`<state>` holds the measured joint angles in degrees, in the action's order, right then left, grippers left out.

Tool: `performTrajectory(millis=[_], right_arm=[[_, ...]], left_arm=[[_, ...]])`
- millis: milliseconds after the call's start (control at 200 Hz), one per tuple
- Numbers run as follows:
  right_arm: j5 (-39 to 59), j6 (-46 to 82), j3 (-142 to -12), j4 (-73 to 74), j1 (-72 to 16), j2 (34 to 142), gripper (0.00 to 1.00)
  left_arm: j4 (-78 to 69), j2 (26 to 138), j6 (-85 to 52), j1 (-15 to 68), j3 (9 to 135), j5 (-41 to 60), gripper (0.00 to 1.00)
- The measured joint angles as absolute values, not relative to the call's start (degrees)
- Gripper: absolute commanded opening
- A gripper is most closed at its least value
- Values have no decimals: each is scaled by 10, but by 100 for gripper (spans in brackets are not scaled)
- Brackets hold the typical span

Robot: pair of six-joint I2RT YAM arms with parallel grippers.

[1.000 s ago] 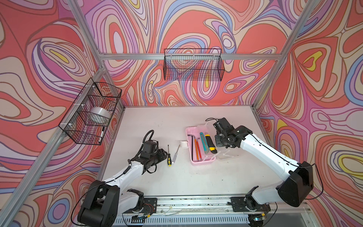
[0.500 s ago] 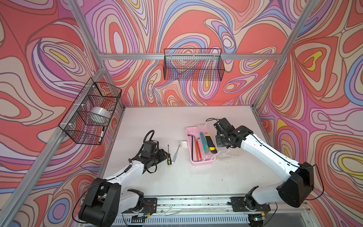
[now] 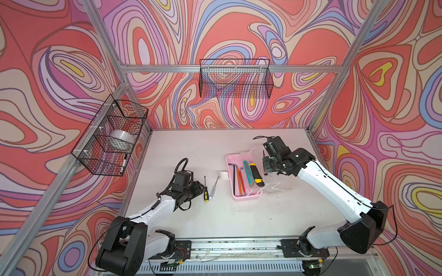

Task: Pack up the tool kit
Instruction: 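Open the right gripper to release the screwdriver and move back toward the table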

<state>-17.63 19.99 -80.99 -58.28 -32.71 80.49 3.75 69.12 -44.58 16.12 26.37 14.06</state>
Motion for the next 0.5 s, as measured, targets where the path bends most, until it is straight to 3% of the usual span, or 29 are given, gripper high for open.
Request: performTrajectory(millis=[210,501], right_arm=[[-171,210,-870,-540,-444,830,52],[-109,273,-899,-446,-558,1011,47]], left_arm=[[42,666,-444,161,264,141,60],[84,564,-437,161,248,115,60]])
